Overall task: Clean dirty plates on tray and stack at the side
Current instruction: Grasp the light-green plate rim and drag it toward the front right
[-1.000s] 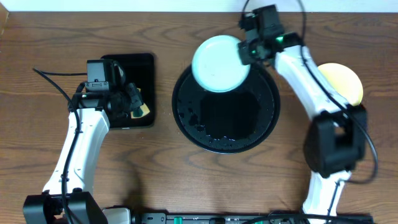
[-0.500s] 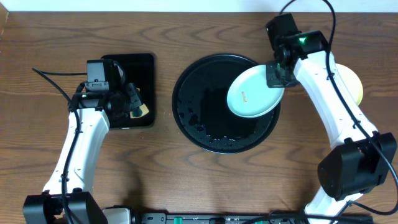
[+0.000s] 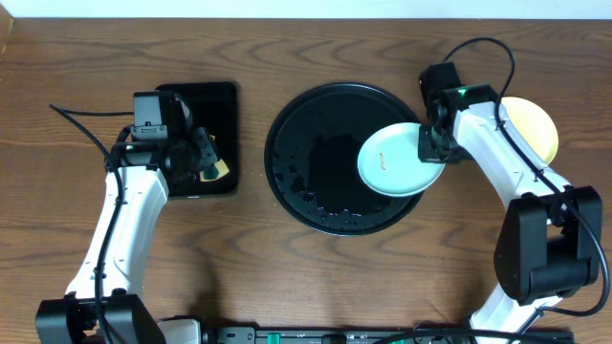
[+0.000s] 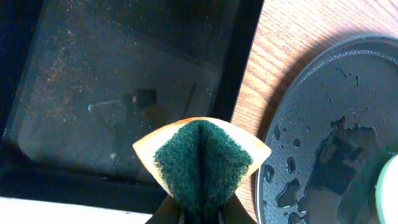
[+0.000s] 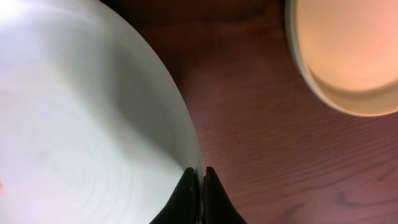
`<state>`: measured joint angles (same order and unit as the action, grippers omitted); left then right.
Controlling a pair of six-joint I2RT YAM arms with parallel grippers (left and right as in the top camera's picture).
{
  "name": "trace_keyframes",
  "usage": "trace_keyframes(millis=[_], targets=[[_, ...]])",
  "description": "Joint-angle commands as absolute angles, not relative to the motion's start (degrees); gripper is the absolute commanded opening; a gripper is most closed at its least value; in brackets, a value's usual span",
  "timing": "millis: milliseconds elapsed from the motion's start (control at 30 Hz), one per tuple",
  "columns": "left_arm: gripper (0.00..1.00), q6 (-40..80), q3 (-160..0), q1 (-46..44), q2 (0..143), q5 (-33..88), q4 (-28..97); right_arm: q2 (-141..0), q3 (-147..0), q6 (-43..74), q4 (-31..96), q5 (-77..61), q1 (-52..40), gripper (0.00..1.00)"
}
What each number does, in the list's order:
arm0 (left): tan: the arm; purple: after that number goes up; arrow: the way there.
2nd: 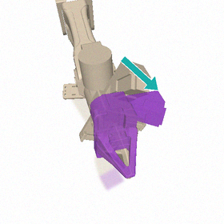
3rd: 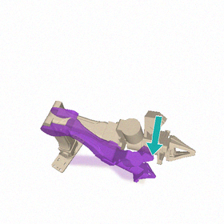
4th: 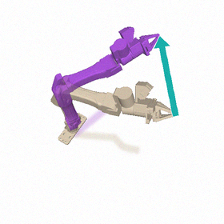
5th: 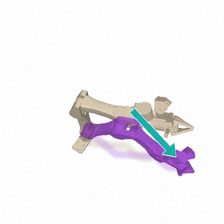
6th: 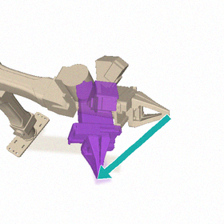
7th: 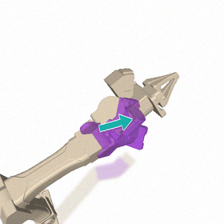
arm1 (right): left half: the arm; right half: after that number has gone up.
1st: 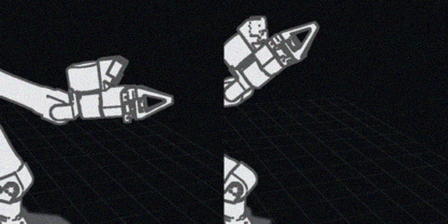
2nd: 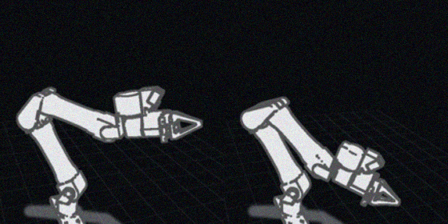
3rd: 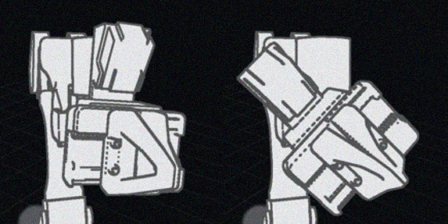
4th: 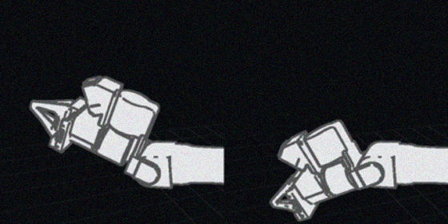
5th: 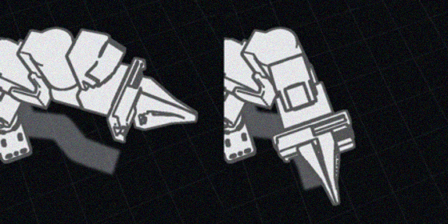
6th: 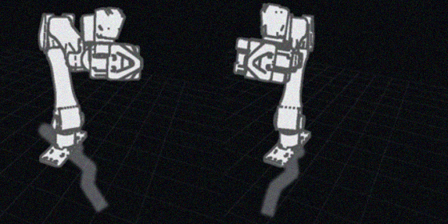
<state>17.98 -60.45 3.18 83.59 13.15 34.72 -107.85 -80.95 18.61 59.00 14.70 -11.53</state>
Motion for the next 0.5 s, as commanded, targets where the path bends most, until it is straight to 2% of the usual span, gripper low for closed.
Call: trace_keyframes(millis=[0,133,267,433,467], targets=[[0.08,17.2,-60.2,3.3,84.1,12.8,34.9,-108.0,-80.4,17.5,60.1,14.1,-10.9,0.03],[0.08,17.2,-60.2,3.3,84.1,12.8,34.7,-107.3,-80.4,15.2,60.6,13.1,-10.4,0.17],[0.08,17.2,-60.2,3.3,84.1,12.8,34.6,-106.1,-80.7,12.8,61.5,11.1,-9.9,0.22],[0.08,17.2,-60.2,3.3,84.1,12.8,34.7,-104.5,-82.9,9.8,61.8,10.7,-8.3,0.42],[0.08,17.2,-60.2,3.3,84.1,12.8,34.7,-104.4,-83.4,9.1,61.7,10.1,-7.7,0.43]])
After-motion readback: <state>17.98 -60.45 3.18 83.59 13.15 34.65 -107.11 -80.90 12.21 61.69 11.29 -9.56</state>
